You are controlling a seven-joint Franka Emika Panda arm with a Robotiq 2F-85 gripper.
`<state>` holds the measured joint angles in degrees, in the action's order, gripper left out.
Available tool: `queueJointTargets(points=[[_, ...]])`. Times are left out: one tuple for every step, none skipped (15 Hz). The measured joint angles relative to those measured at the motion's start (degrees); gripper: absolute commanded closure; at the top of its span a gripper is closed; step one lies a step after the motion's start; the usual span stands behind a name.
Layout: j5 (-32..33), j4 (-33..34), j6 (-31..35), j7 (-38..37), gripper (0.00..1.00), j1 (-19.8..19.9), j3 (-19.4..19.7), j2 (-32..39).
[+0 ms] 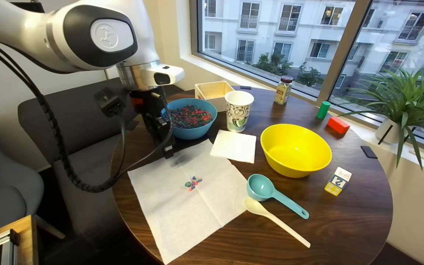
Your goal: Put some of the contents of the blue bowl onto the napkin on the right and then fold the napkin
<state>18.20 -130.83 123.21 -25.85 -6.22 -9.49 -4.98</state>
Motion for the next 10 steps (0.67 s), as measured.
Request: queueJointTargets(points=[[0.2,-0.1,1.1,0.0,0.00,0.0,0.0,0.4],[0.3,-0.1,2.1,0.0,0.00,0.0,0.0,0.9],[0.4,-0.1,3.1,0.0,0.00,0.0,0.0,1.3],[0.5,-0.2,4.0,0.0,0.10,0.0,0.0,1.8],[0.6,-0.2,4.9,0.0,0.21,0.0,0.0,2.3],[0.7,-0.3,5.9,0.0,0.32,0.0,0.1,2.7],[0.8,-0.3,6.5,0.0,0.39,0.0,0.1,3.0],[0.9,-0.4,7.3,0.0,0.47,0.0,0.2,3.3],[1.0,-0.6,8.1,0.0,0.56,0.0,0.3,3.5],[1.0,-0.7,8.8,0.0,0.62,0.0,0.4,3.6]])
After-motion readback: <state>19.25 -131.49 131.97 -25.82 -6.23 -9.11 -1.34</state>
